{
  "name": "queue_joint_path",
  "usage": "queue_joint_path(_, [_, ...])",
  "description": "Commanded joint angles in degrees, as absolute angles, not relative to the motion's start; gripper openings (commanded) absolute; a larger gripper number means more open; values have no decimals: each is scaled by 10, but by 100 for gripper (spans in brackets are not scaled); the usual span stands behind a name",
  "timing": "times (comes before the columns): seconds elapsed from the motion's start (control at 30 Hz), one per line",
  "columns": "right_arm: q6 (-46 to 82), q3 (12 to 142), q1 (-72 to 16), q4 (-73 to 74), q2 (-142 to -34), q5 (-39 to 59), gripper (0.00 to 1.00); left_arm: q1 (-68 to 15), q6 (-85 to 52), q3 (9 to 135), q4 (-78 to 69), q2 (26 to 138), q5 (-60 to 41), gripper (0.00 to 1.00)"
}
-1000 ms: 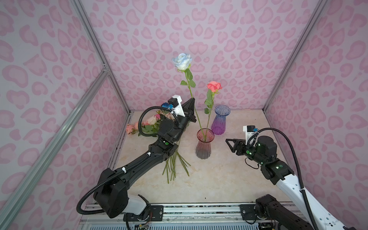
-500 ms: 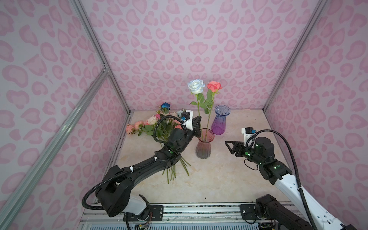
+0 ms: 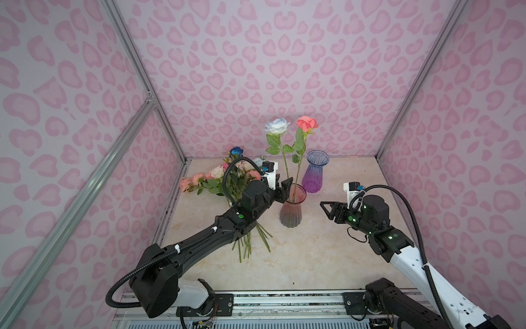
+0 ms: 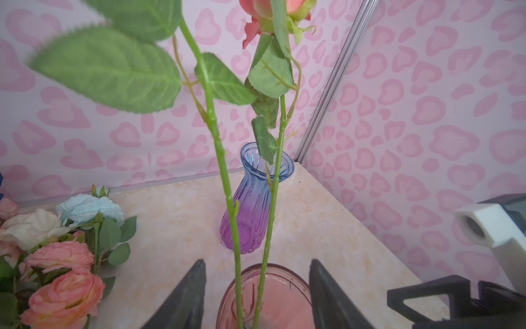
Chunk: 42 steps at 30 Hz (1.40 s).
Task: Arrange the flowers into the vase
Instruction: 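Open the left gripper and move it back to the rose stems, then lower the left gripper onto a pink rose stem and close on it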
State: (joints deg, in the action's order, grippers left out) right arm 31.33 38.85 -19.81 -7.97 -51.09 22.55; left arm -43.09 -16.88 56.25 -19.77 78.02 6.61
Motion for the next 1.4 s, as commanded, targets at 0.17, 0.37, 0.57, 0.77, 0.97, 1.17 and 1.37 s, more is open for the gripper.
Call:
queue_joint_path(0.17, [305, 406, -199, -66, -521, 230, 63, -430, -182, 504, -124, 682, 100, 56])
queue_joint_path(0.37, [300, 412, -213, -67, -521, 229, 63, -421, -239, 444, -18, 594, 294, 64])
queue_joint_path(0.57, [328, 369, -317, 16, -540, 220, 62, -287, -347, 459, 124, 671, 161, 50])
queue_joint_path(0.77, [280, 386, -348, -34, -538, 142, 62, -258, -321, 550, 147, 841, 79, 29])
queue_joint_path(0.97, [263, 379, -340, -60, -515, 121, 62, -259, -299, 685, 209, 1013, 81, 21])
queue_joint_path(1.17, [265, 357, -308, -62, -498, 133, 62, -258, -284, 775, 259, 1099, 119, 18])
queue_joint_path(1.37, [271, 346, -279, -47, -496, 150, 62, -260, -260, 827, 294, 1149, 149, 18])
